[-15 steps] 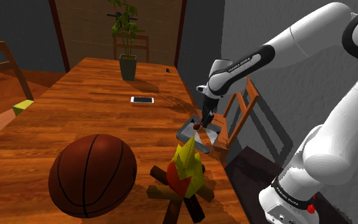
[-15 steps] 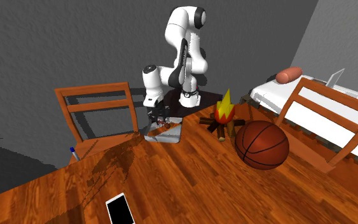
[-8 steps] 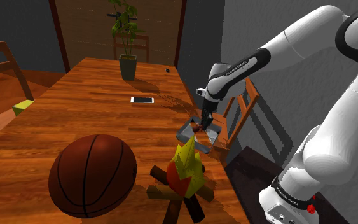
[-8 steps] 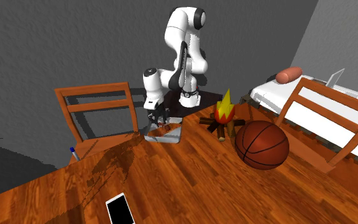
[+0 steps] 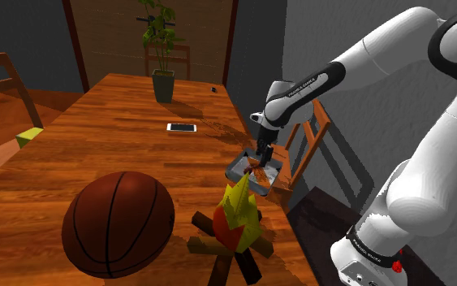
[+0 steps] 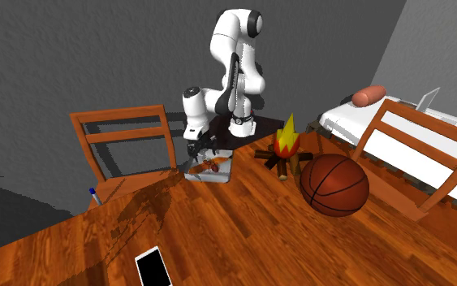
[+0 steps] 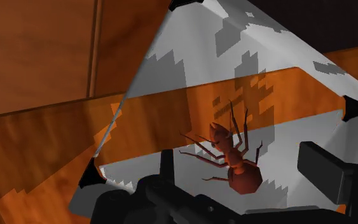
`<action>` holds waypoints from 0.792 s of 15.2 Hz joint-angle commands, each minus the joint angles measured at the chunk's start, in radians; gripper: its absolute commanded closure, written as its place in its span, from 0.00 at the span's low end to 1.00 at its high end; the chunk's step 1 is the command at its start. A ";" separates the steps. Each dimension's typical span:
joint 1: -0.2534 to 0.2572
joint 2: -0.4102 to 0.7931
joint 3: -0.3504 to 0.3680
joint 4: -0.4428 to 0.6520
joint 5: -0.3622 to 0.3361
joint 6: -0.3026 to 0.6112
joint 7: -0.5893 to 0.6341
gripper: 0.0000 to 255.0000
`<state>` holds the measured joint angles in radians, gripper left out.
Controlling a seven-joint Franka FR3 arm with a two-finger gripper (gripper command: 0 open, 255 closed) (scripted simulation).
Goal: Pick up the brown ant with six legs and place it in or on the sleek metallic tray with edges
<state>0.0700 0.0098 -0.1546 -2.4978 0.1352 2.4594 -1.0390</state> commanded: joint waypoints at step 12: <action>-0.008 -0.098 -0.006 0.041 -0.041 -0.136 0.028 0.00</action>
